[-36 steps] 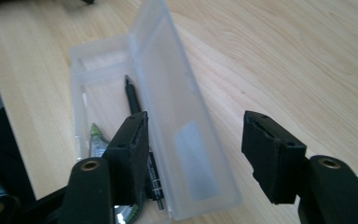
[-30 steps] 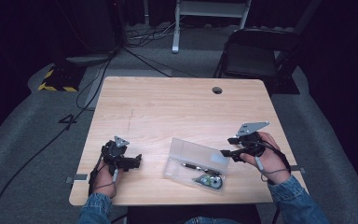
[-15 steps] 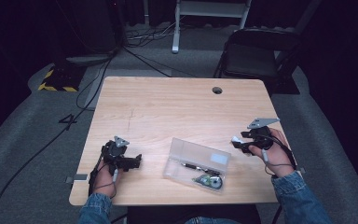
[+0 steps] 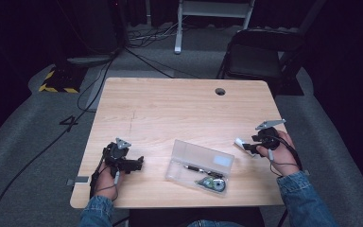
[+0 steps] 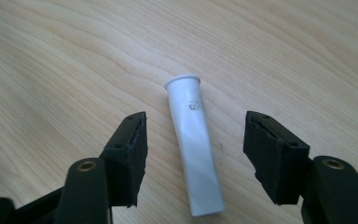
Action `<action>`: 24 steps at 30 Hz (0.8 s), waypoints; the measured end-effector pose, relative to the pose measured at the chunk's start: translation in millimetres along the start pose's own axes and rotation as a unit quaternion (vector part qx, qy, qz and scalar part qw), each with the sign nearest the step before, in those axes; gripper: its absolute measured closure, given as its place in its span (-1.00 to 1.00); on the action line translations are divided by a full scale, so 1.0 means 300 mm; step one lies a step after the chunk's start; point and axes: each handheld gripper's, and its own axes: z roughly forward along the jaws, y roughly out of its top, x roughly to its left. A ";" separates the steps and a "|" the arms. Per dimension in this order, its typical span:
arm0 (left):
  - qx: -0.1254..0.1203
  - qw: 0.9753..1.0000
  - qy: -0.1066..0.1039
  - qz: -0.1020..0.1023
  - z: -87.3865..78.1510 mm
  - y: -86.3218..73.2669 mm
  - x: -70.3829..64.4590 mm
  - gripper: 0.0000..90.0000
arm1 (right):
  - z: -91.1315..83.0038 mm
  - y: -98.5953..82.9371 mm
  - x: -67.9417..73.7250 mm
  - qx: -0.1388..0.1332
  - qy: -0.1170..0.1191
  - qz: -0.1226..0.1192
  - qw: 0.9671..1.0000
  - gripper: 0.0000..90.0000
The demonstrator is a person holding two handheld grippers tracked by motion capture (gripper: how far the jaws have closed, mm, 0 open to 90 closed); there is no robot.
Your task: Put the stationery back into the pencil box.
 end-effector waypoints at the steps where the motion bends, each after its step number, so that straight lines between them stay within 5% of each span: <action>1: 0.000 1.000 0.000 0.000 0.000 0.000 0.000 -1.00 | 0.004 -0.004 -0.005 0.004 0.000 0.002 1.000 -0.06; 12: 0.000 1.000 0.000 0.000 0.000 0.000 0.000 -1.00 | 0.047 -0.039 -0.041 0.044 0.005 0.023 0.999 0.14; 24: 0.000 1.000 0.000 0.000 0.000 0.000 0.000 -1.00 | 0.070 -0.049 -0.038 0.070 0.015 0.014 0.997 0.48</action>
